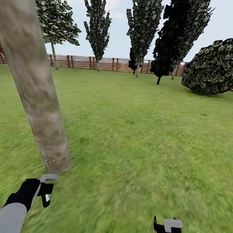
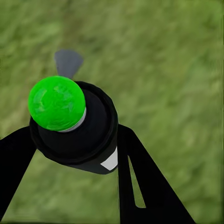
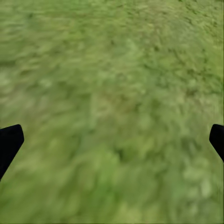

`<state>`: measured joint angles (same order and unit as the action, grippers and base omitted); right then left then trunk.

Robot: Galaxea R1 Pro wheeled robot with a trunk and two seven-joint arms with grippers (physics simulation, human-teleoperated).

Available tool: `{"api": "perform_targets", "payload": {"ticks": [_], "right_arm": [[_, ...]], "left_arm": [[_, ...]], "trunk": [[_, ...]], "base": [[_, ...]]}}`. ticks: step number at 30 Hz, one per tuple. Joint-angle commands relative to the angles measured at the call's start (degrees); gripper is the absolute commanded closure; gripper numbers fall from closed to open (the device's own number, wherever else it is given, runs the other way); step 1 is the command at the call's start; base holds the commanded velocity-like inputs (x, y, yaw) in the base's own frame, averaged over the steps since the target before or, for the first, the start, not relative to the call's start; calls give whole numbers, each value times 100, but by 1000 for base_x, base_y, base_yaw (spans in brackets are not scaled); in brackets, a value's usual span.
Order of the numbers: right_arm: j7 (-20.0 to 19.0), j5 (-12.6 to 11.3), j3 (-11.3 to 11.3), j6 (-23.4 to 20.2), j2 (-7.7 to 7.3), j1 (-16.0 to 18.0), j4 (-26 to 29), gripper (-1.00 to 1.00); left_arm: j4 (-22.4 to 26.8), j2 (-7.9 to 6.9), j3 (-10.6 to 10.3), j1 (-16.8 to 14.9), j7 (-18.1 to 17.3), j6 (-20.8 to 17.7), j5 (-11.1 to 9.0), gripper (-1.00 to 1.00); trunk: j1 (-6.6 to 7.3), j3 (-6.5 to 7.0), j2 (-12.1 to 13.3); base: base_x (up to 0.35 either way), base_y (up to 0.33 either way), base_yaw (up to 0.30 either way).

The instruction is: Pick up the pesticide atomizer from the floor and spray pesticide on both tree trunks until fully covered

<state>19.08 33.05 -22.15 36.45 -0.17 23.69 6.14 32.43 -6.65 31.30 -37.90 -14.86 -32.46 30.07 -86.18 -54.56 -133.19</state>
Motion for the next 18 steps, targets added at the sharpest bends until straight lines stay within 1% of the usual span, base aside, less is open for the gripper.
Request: {"api": "perform_targets", "payload": {"ticks": [1,6,16,18], "right_arm": [[35,61,-26,12,-1,4,-8,-100],[35,61,-26,12,-1,4,-8,-100],[35,61,-26,12,-1,4,-8,-100],[35,61,-26,12,-1,4,-8,-100]], "left_arm": [[9,6,38,-7,-52,-16,60,100],[9,6,36,-7,-52,-17,60,100],[-42,6,35,-7,-52,-15,60,100],[-44,6,35,-7,-49,-15,60,100]], "trunk": [[-1,-6,-2],[-1,-6,-2],[-1,-6,-2],[-1,-6,-2]], "base": [[171,-252,277],[192,-238,256],[206,-228,20],[201,-228,110]]}}
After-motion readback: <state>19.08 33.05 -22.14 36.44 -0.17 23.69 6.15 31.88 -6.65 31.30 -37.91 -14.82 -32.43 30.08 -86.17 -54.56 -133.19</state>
